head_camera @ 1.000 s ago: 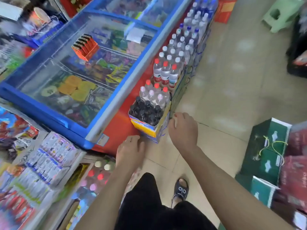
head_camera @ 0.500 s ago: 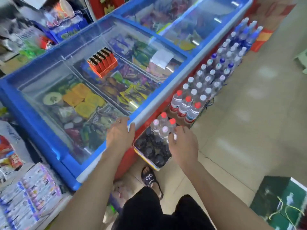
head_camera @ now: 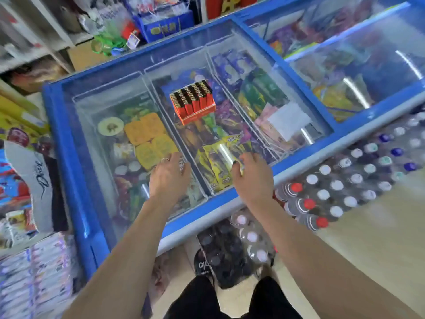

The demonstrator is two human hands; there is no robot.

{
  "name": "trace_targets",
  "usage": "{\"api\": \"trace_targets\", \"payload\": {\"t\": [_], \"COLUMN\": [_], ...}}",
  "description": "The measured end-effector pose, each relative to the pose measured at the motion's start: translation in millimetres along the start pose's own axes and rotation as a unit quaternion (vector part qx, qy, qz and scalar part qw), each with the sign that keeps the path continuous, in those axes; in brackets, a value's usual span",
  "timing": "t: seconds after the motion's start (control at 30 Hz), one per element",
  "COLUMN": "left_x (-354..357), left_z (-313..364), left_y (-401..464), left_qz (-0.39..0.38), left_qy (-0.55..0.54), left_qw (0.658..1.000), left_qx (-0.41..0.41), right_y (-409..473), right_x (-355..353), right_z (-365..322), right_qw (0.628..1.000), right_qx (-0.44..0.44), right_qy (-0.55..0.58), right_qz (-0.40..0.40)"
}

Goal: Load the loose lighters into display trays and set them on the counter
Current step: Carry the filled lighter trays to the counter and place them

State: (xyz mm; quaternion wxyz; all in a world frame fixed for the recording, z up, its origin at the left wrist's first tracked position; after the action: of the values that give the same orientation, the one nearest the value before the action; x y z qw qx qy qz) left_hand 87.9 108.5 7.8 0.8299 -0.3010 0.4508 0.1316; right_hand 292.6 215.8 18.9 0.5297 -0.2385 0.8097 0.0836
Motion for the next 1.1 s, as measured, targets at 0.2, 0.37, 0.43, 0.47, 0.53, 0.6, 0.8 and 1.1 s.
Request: {"api": "trace_targets", "payload": {"t": [0.2,0.37,0.43,0.47,0.53,0.6,0.8,1.1], "left_x": [9.8,12.5,12.5,12.4,11.5,9.3,-9.0,-25.7], "left_z": [-4.7,-9.9,-11.0,-12.1,-14.7,-17.1,-13.8,3.0], "left_y": [30.8,86.7,110.3,120.9,139.4,154.1,181.8,188.0], "left_qz": [0.015,0.028,0.033,0.032,0.028,0.027,0.025,0.026], "left_qy": [-0.046,-0.109,-0.121,-0.127,-0.137,-0.147,-0.164,-0.237], "left_qw": [0.995,0.987,0.986,0.985,0.984,0.984,0.985,0.971], "left_qx": [-0.083,-0.116,-0.109,-0.109,-0.108,-0.099,-0.052,-0.018], "right_y": [113.2,185.0,205.3,213.9,228.1,240.3,258.8,263.8], "right_x": [12.9,35.9,45.7,50.8,58.7,64.4,65.9,64.6], "right_z": [-15.5,-20.5,-20.4,-20.3,-22.3,-25.9,-41.9,-48.9], "right_qw": [0.993,0.980,0.976,0.973,0.965,0.960,0.943,0.918], "right_qx": [-0.093,-0.100,-0.092,-0.085,-0.073,-0.062,-0.069,-0.063], "right_qy": [0.034,0.086,0.089,0.098,0.126,0.148,0.214,0.259], "right_qz": [-0.071,-0.148,-0.177,-0.193,-0.218,-0.231,-0.245,-0.293]}}
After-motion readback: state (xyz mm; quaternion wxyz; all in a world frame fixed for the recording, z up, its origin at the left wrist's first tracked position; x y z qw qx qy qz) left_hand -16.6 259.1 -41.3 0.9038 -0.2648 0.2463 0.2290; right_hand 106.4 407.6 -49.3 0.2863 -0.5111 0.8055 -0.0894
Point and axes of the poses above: each hand's wrist, its own y-axis towards the middle knuckle, its own x-axis out of the palm, z = x × y, the point moved 7 cm from there along y, towards the middle knuckle, and after that the axes turned 11 degrees about -z, right-handed, at the moved point
